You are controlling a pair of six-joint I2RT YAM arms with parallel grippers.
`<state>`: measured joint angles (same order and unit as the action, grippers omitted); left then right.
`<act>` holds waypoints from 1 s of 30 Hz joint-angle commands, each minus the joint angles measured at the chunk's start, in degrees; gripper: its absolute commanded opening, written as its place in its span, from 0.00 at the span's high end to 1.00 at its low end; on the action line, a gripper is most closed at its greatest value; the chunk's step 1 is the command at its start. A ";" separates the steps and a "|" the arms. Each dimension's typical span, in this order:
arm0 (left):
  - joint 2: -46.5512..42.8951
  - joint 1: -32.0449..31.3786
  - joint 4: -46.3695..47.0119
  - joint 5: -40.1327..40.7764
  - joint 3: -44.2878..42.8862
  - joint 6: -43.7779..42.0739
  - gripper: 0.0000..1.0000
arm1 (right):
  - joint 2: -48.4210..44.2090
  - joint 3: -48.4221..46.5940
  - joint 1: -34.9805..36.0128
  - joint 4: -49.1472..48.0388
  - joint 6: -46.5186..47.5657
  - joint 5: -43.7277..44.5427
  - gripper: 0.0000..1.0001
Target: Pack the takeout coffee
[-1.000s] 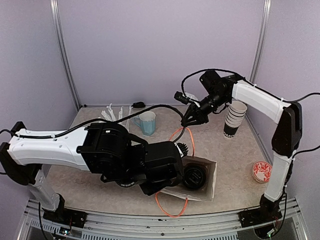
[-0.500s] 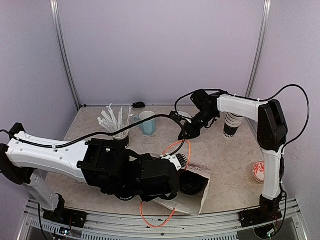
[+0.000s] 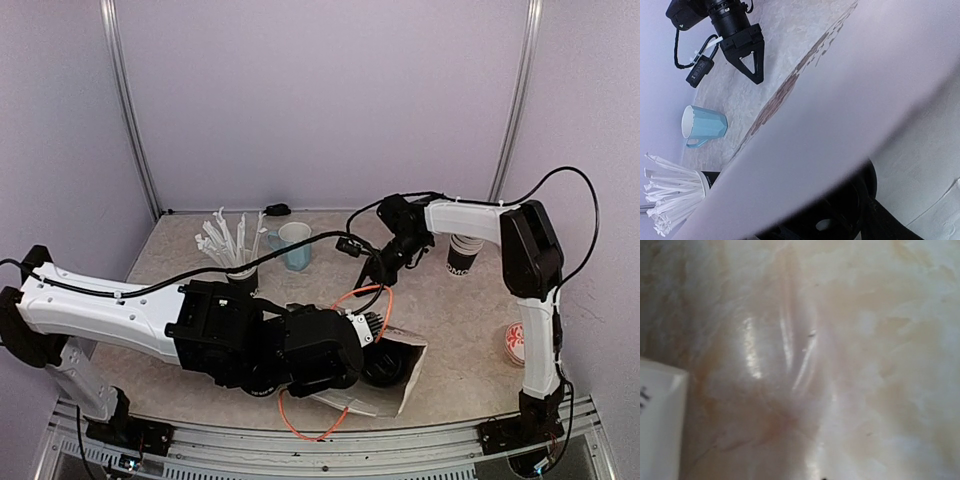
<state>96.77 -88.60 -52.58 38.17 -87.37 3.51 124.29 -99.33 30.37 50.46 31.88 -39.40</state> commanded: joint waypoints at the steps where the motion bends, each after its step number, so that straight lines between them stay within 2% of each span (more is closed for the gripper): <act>1: -1.47 1.43 3.30 -1.37 1.58 -3.33 0.46 | 1.30 1.75 1.28 1.82 2.18 -3.24 0.82; 17: -4.13 2.81 8.71 -2.17 4.41 -9.63 0.47 | 2.48 1.17 1.78 5.26 5.25 -8.12 0.82; 22: -3.02 3.70 6.89 -3.13 3.89 -8.93 0.47 | -4.69 2.25 -1.32 6.27 4.93 -7.67 0.78; 30: -2.32 5.76 6.79 -5.02 2.76 -7.52 0.47 | -22.09 4.34 -6.68 9.07 3.26 -6.83 0.68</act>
<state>94.13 -83.90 -46.11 34.39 -83.02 -4.75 112.29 -95.59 25.50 56.84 35.83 -45.78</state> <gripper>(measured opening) 0.709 0.314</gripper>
